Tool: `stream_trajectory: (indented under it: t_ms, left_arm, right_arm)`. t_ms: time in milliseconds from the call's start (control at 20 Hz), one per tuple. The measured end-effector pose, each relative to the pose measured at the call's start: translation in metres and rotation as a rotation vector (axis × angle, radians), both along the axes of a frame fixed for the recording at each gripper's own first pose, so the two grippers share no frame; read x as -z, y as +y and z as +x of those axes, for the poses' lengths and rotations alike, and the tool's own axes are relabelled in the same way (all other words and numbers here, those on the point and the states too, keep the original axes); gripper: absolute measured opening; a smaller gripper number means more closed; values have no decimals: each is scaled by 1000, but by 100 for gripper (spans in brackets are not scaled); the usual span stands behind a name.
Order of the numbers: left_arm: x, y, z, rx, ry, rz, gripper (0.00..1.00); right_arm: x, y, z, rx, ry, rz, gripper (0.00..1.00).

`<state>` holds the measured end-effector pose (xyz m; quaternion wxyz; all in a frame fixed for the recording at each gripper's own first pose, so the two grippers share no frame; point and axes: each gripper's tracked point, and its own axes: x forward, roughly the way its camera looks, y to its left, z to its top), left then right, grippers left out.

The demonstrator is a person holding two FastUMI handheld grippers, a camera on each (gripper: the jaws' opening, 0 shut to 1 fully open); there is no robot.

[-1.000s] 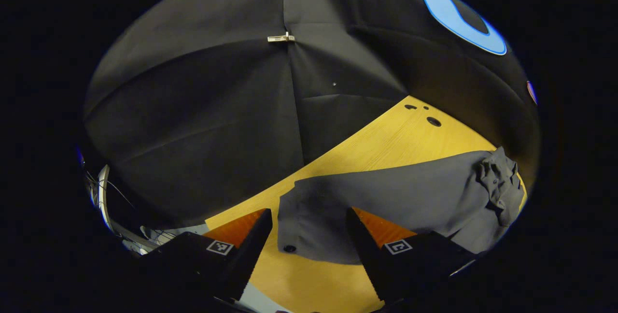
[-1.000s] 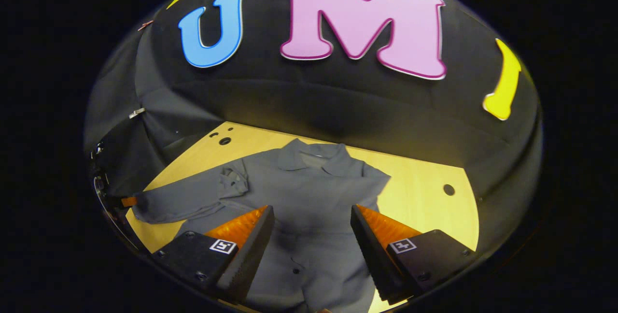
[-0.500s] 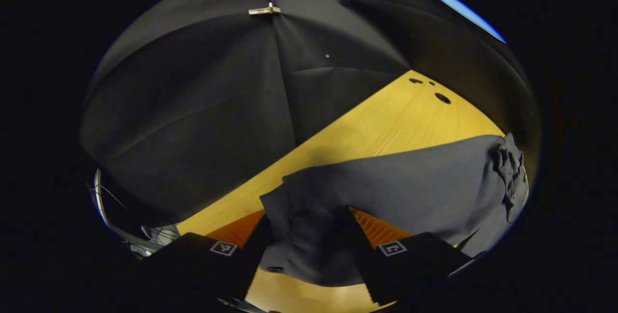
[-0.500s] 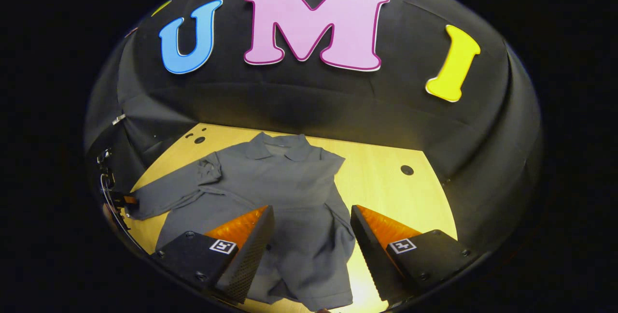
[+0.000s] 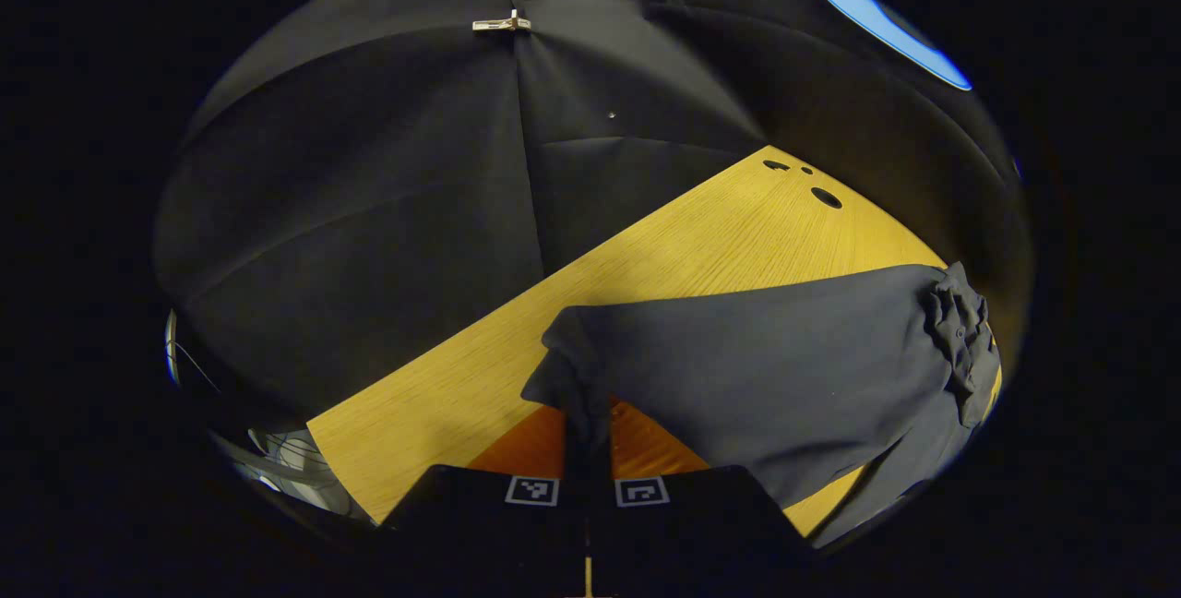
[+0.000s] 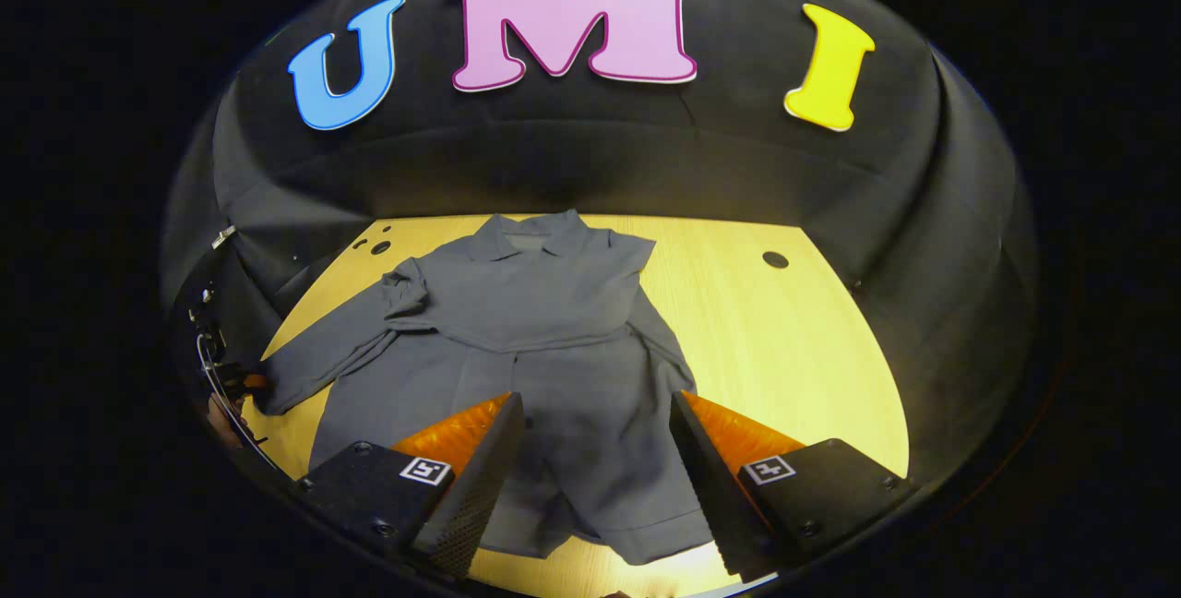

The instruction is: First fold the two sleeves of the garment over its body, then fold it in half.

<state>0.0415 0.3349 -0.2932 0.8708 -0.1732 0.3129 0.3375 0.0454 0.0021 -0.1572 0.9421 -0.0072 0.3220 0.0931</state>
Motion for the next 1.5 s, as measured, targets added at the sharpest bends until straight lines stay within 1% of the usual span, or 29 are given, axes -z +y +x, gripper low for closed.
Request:
stream_trajectory:
  t_ms: [100, 250, 400, 650, 850, 1000, 1150, 1200, 1300, 1400, 1500]
  left_arm:
    - [-6, -4, 2, 22, 23, 2, 6]
    - [-28, -20, 22, 62, -54, -9, 6]
    - [-49, -36, 32, 113, -93, 3, 6]
    - [-109, -65, 66, 164, -187, 10, 6]
    - [-171, -101, 107, 248, -262, 63, 6]
    - [-208, -146, 134, 334, -316, 107, 6]
    - [-226, -202, 162, 414, -357, 111, 5]
    - [-231, -221, 169, 440, -369, 111, 5]
    - [-233, -262, 183, 499, -382, 105, 5]
    - [-236, -305, 200, 572, -386, 115, 5]
    - [-233, -355, 215, 646, -387, 100, 5]
  right_arm:
    - [2, -7, -3, 9, 0, -9, 98]
    - [2, -24, -1, 37, -14, -21, 98]
    - [10, -33, -2, 66, -3, -9, 98]
    - [21, -47, -3, 65, 23, 1, 98]
    - [27, -63, 3, 73, 31, 18, 98]
    - [33, -79, 9, 89, 43, 37, 98]
    - [40, -100, 18, 99, 49, 26, 98]
    - [43, -108, 19, 107, 54, 18, 97]
    - [49, -120, 24, 124, 67, 37, 98]
    - [51, -130, 26, 137, 74, 47, 98]
    - [53, -140, 26, 143, 79, 45, 98]
